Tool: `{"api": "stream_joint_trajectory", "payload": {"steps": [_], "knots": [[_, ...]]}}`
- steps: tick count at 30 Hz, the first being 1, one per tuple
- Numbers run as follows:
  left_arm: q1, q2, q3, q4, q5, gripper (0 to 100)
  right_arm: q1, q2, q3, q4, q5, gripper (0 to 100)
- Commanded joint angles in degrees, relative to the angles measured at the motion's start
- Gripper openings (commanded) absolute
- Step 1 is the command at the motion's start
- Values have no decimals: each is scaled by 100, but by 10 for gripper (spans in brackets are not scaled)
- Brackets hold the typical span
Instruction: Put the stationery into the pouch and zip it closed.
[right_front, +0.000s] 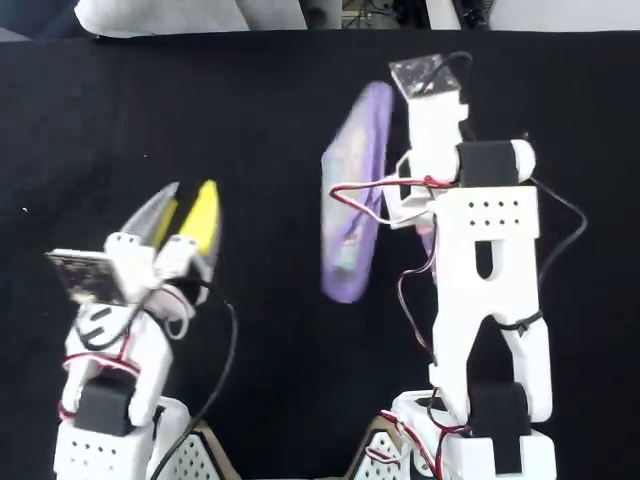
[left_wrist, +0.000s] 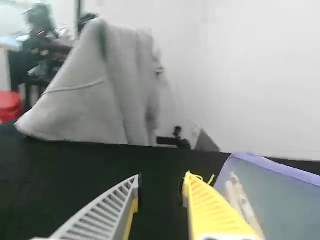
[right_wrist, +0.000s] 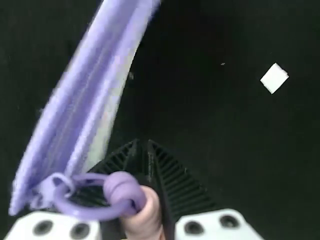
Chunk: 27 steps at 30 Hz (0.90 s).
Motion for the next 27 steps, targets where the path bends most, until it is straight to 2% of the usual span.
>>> {"api": "stream_joint_trajectory", "payload": {"steps": [1,6,13,15,21,27], "knots": [[-549,-9,-330,202,466,155,-53,-127,-418,-53,-105,11],[-602,-35,321,97,756,155,-264,-119,-769,-62,-105,11],[-532,-35,1587,-1609,738,155,-598,409,-2404,352,-387,11],[-497,-35,1780,-1864,484,155,-633,778,-3011,475,-457,11],[-66,-35,1938,-1890,-422,155,-633,1763,-5077,721,-712,11],[251,-35,2176,-1925,-686,155,-633,2158,-6334,721,-1064,11]]}}
